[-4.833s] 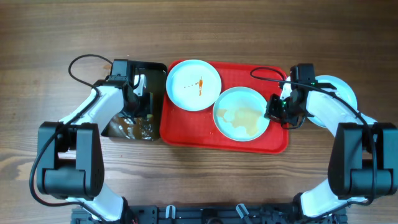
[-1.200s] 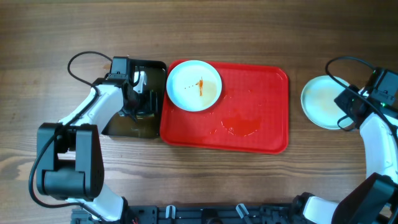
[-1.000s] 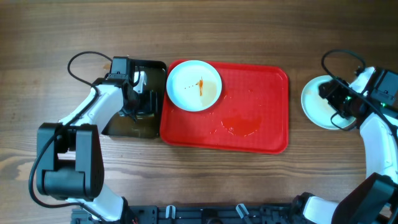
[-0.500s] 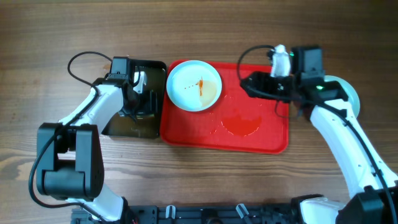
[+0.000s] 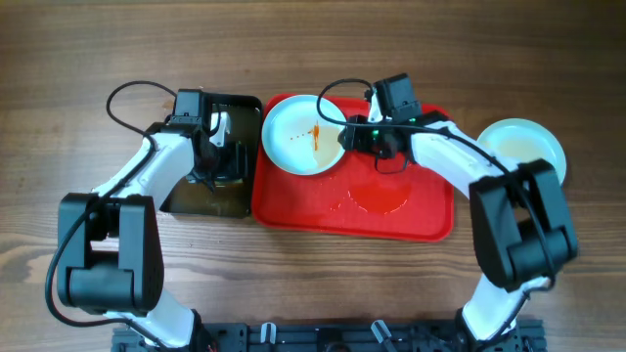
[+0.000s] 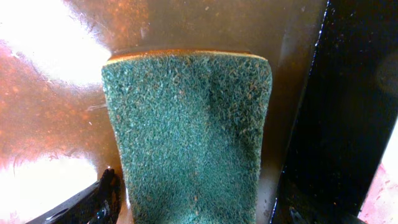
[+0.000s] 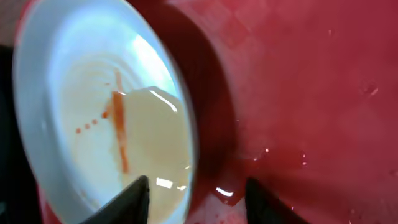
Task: Clean dirty plates on tray and stack at the side
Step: 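Move the right gripper to the rim of the last plate, then dip the green sponge in the black water tray with the left gripper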
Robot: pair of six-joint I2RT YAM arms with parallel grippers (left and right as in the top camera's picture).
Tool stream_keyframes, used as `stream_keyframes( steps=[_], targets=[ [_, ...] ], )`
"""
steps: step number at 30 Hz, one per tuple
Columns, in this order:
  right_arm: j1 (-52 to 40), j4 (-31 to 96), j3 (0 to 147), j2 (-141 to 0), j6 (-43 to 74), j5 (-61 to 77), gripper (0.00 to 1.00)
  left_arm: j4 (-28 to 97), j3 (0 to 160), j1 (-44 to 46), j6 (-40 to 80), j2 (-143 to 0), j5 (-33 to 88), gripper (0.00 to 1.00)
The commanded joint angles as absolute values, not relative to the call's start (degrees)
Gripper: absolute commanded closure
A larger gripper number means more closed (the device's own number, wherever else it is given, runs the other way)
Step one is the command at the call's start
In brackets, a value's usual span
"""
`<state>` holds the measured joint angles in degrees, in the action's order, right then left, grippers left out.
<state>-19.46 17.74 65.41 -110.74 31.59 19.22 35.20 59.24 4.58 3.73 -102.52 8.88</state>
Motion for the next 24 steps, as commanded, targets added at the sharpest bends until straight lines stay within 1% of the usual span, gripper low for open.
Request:
stream_keyframes(
  steps=[1,2,3,4,5,6,12,17,20,23,24],
  targets=[
    [-19.6,18.3,65.8,-112.9,33.5,21.1,0.67,35.2,60.1,4.4,3.7,-101.4,9.6,0.22],
    [-19.6,18.7,65.8,-112.9,33.4,21.1,0.72,35.2,60.1,4.4,3.7,-101.4,9.6,0.22],
    [-19.6,19.3,65.8,-112.9,33.4,21.1,0.8,35.2,60.1,4.4,3.7,-101.4,9.6,0.22],
    [-19.5,20.3,65.8,-112.9,33.3,21.0,0.85,35.2,60.1,4.4,3.7,-101.4,9.6,0.22],
    [-19.5,21.9,65.8,-112.9,33.0,20.8,0.94,35.2,60.1,4.4,3.7,-101.4,9.6,0.22],
    [-19.4,23.0,65.8,-112.8,33.0,20.4,0.96,35.2,60.1,4.4,3.7,-101.4,9.6,0.22],
    [-19.3,32.8,65.8,-110.7,32.9,11.9,0.96,35.4,60.1,4.4,3.7,-101.4,9.6,0.22],
    [-19.3,41.3,65.8,-107.2,29.7,5.0,0.96,35.4,60.1,4.4,3.7,-101.4,9.6,0.22],
    [-19.3,43.5,65.7,-107.2,28.2,4.4,0.96,35.4,60.1,4.4,3.7,-101.4,9.6,0.21],
    [-19.3,43.3,65.5,-107.2,28.3,4.3,0.96,35.2,60.1,4.4,3.7,-101.4,9.6,0.15],
    [-19.3,43.3,65.5,-107.2,28.5,4.3,0.96,34.9,60.1,4.4,3.7,-101.4,9.6,0.11]
  ],
)
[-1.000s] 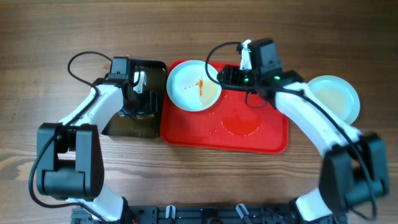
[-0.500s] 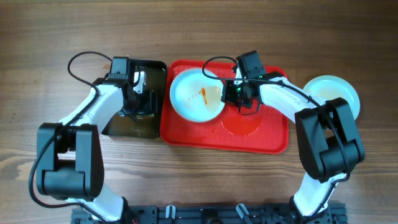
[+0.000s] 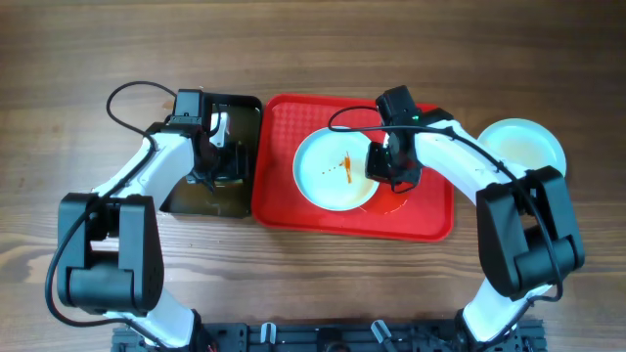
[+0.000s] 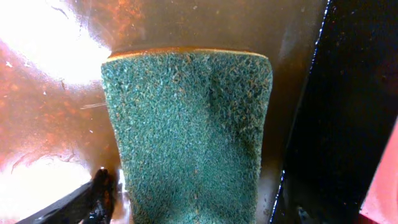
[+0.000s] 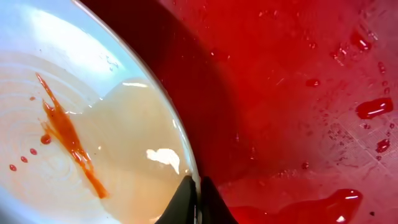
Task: Clean dirty plates on tray and stack at the side
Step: 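Dip the green sponge in the black water tray with the left gripper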
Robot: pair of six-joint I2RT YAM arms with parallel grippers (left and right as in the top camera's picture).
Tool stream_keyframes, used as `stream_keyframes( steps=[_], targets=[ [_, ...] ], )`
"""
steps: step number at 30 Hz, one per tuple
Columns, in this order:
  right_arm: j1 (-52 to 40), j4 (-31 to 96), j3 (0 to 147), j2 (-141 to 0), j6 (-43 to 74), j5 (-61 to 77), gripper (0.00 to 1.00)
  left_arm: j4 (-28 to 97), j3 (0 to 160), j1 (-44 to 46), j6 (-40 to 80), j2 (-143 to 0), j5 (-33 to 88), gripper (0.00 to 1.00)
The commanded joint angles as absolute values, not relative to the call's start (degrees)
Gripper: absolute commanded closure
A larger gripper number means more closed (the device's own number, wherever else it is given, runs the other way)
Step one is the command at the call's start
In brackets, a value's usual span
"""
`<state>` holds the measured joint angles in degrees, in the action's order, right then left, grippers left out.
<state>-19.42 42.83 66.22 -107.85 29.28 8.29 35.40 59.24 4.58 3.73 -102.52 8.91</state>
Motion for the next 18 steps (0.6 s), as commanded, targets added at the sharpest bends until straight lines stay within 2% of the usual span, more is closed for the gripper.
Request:
stream_keyframes(
  steps=[1,4,6,8,10,13,16,18],
  targets=[
    [-19.3,43.3,65.5,-107.2,28.5,4.3,0.96,34.4,60.1,4.4,3.7,-101.4,9.6,0.09],
    [-19.3,43.3,65.5,-107.2,28.5,4.3,0.96,32.1,60.1,4.4,3.7,-101.4,9.6,0.09],
    [-19.3,43.3,65.5,-107.2,28.5,4.3,0.96,30.8,60.1,4.4,3.7,-101.4,9.6,0.15],
    [-19.3,43.3,65.5,-107.2,28.5,4.3,0.96,30.4,60.1,4.4,3.7,-101.4,9.6,0.42],
    [-19.3,43.4,65.5,-107.2,28.5,4.3,0.96,30.7,60.0,4.4,3.7,-101.4,9.6,0.51],
    [-19.3,43.4,65.5,-107.2,28.5,4.3,0.96,33.2,60.0,4.4,3.7,-101.4,9.6,0.73],
    [-19.3,43.5,65.5,-107.2,28.5,4.3,0.96,35.1,59.8,4.4,3.7,-101.4,9.6,0.72],
    [-19.3,43.6,65.5,-107.2,28.5,4.3,0.96,34.2,58.7,4.4,3.7,-101.6,9.6,0.65]
  ],
)
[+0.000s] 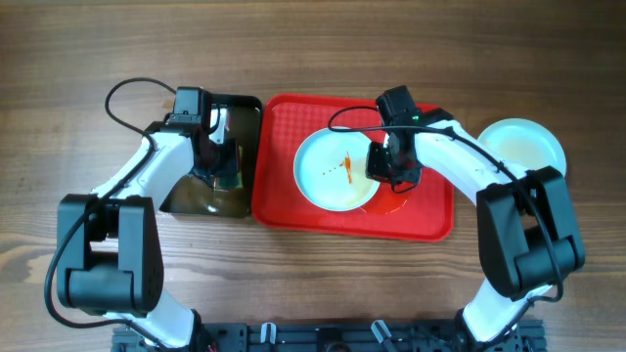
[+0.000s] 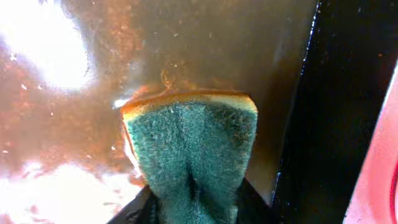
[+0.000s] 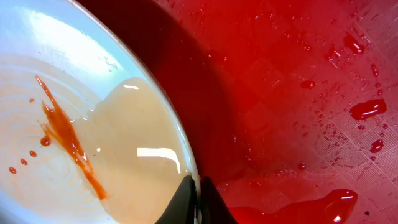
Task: Clean dirty plates on tray and stack at the side
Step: 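Dip the green sponge in the black water tray with the left gripper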
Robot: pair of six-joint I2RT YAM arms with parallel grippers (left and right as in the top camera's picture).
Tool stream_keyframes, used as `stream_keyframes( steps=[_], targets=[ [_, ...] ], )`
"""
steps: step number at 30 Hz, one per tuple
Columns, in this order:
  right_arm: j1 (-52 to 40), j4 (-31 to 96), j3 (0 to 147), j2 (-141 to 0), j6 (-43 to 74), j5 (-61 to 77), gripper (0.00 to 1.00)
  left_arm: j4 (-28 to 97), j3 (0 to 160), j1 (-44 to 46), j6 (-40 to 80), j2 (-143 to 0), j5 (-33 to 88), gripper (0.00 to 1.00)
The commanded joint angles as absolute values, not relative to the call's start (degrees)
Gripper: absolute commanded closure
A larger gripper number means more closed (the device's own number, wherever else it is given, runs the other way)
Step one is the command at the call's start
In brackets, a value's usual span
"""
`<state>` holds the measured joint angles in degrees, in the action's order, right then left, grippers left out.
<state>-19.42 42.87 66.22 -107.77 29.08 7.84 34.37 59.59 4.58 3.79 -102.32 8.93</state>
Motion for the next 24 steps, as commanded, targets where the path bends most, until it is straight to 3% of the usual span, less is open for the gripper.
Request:
stream_keyframes(
  steps=[1,7,13,24],
  targets=[
    [-19.3,43.6,65.5,-107.2,28.5,4.3,0.96,33.4,58.0,4.4,3.7,-101.7,9.6,0.62],
    [-19.3,43.6,65.5,-107.2,28.5,4.3,0.96,31.6,55.3,4.4,3.7,-102.1,9.6,0.61],
    [-19.3,43.6,65.5,-107.2,28.5,4.3,0.96,31.5,55.3,4.4,3.7,-102.1,9.6,0.96],
    [-19.3,44.2,65.5,-107.2,28.4,4.3,0.96,29.7,55.9,4.4,3.6,-89.7,11.3,0.96]
  ],
)
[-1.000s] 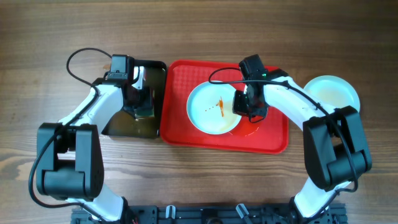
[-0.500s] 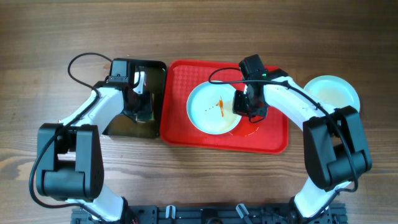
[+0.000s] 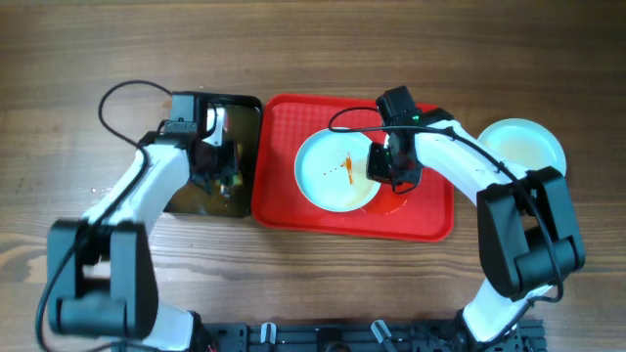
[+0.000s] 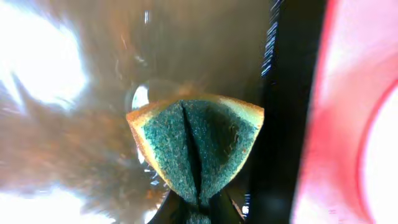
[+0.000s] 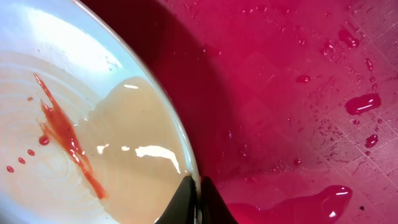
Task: Clean dirty plates on tray and stack at the side
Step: 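Dip the green sponge in the black water tray with the left gripper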
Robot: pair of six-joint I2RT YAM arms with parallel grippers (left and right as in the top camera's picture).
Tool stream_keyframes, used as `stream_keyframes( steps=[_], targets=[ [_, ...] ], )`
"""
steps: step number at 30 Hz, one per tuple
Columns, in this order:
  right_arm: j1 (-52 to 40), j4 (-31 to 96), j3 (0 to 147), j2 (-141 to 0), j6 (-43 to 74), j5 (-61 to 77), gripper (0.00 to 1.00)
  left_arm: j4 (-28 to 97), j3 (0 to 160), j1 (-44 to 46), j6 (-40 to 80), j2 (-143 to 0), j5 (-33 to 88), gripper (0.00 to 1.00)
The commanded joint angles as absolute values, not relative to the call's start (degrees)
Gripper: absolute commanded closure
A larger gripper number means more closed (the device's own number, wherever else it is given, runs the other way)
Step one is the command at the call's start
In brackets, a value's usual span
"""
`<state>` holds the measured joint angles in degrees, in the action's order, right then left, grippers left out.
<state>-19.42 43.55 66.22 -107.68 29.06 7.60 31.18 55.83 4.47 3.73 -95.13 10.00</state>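
Observation:
A white plate (image 3: 333,171) smeared with an orange-red streak (image 5: 68,149) and holding a pool of cloudy liquid lies in the middle of the red tray (image 3: 430,220). My right gripper (image 5: 198,185) is shut on the plate's right rim (image 5: 183,152). A green sponge with a yellow edge (image 4: 196,146) is folded and pinched in my left gripper (image 4: 198,205), lifted over the brown water in the black basin (image 3: 210,200). A second, clean white plate (image 3: 523,147) rests on the table right of the tray.
The tray floor is wet, with droplets and a puddle (image 5: 292,208) beside the held plate. The basin's black wall (image 4: 286,124) stands between the sponge and the tray. Wooden tabletop (image 3: 313,49) surrounds everything.
My left gripper has lifted the squeezed sponge higher out of the brown water and moved toward the tray side of the basin. The right gripper and plate have not moved.
At first the sponge lay flat in the basin under my open left gripper, and my open right gripper straddled the plate's rim at the tray's back left. Then the right gripper was shut on the plate, mid-tray. The left gripper then pinched the sponge, now raised.

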Motion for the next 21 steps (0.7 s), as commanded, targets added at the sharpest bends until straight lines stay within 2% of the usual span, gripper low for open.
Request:
stream_keyframes(
  steps=[1,10,21],
  targets=[
    [-19.3,44.2,65.5,-107.2,28.4,4.3,0.96,29.0,55.9,4.4,3.7,-88.2,11.3,0.96],
    [-19.3,44.2,65.5,-107.2,28.4,4.3,0.96,23.9,55.9,4.4,3.6,-81.3,11.3,0.96],
    [-19.3,44.2,65.5,-107.2,28.4,4.3,0.96,7.4,55.9,4.4,3.4,-78.7,11.3,0.96]
  ],
)
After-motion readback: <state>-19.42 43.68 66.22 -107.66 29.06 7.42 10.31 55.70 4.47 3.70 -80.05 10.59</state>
